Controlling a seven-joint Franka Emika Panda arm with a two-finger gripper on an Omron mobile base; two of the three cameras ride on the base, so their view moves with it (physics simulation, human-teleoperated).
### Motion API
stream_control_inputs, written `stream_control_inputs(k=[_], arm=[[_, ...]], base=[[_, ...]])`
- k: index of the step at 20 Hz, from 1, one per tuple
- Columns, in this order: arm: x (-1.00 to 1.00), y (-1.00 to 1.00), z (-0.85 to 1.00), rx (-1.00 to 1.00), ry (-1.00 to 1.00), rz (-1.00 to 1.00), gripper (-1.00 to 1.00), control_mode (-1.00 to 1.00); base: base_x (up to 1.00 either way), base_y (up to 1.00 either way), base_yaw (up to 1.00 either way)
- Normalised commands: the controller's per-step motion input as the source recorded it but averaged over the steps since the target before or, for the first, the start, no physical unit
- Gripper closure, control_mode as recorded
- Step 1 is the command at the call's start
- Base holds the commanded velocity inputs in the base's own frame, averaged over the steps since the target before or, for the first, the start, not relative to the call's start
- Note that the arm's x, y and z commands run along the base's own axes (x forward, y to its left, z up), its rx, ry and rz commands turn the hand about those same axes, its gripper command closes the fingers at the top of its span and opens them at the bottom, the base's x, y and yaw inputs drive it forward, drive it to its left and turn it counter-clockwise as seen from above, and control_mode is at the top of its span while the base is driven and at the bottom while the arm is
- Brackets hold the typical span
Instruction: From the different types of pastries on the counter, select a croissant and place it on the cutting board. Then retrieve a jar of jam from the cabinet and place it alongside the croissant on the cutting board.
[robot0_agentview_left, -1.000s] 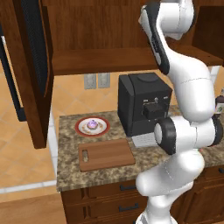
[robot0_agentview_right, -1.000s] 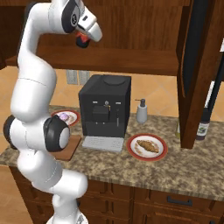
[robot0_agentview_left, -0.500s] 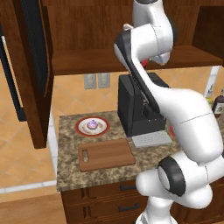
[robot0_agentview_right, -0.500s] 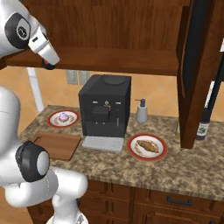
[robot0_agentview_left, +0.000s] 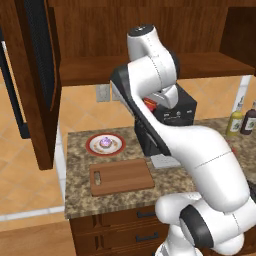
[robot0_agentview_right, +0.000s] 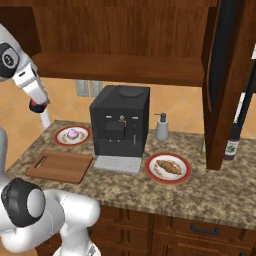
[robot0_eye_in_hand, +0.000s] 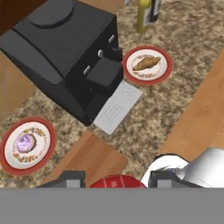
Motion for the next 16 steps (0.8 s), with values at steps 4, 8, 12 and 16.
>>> stream_control_inputs(k=[4, 8, 12, 16], arm=[[-0.71, 0.46, -0.89, 0.01, 0.28, 0.00, 1.00, -1.00], [0.89, -0.70, -0.20, 0.02, 0.12, 0.08, 1.00, -1.00], [0.05, 0.23, -0.32, 0.00, 0.02, 0.08, 1.00, -1.00], [-0.55, 0.36, -1.00, -0.06, 0.33, 0.00, 1.00, -1.00]], base=[[0.00, 0.00, 0.00], [0.00, 0.00, 0.00], [0.00, 0.00, 0.00], [0.00, 0.00, 0.00]])
